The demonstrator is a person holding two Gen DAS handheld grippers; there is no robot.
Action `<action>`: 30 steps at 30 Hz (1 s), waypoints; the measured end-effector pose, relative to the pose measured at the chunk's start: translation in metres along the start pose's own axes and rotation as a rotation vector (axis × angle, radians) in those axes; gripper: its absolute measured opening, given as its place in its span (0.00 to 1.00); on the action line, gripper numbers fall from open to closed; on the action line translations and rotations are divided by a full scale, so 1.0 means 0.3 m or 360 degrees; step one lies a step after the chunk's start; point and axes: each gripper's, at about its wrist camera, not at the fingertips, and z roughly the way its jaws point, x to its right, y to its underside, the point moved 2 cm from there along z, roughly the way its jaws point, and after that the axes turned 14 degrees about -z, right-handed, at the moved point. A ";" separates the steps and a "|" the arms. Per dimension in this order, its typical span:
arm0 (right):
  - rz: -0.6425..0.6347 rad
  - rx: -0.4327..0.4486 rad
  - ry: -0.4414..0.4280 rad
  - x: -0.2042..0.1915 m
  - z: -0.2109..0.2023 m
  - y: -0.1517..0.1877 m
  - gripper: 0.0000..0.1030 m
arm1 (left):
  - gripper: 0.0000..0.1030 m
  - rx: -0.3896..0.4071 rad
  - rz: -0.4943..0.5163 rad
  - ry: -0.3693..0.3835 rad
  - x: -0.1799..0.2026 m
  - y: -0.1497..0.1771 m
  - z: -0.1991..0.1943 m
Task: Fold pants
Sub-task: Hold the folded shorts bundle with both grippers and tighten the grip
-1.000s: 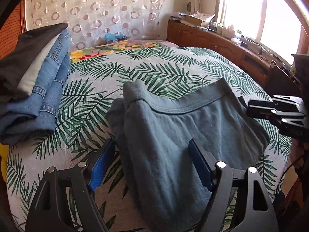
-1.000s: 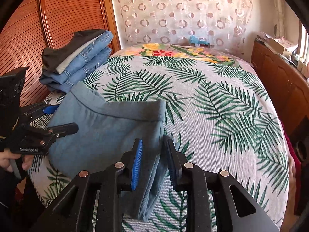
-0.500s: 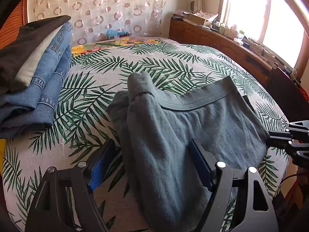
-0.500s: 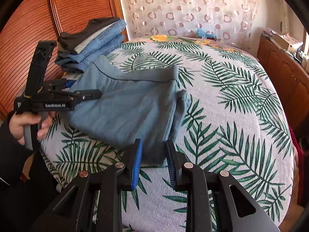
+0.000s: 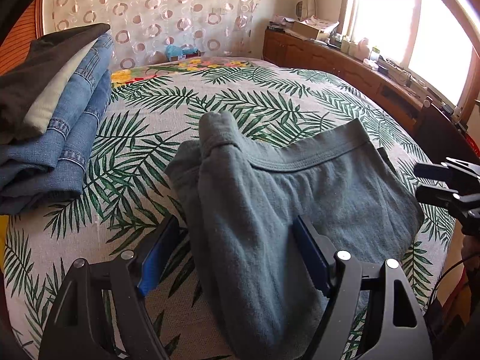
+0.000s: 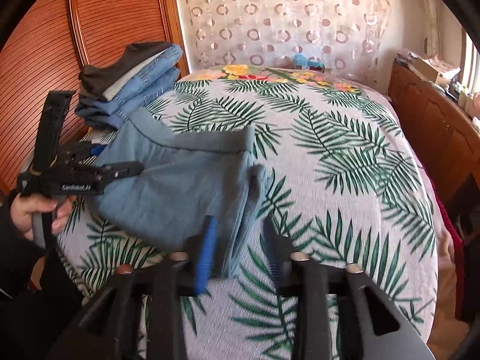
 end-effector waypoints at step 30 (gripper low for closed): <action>0.0001 -0.0055 0.0054 0.026 0.221 -0.077 0.57 | 0.58 -0.0001 -0.0149 0.0125 -0.082 -0.104 -0.019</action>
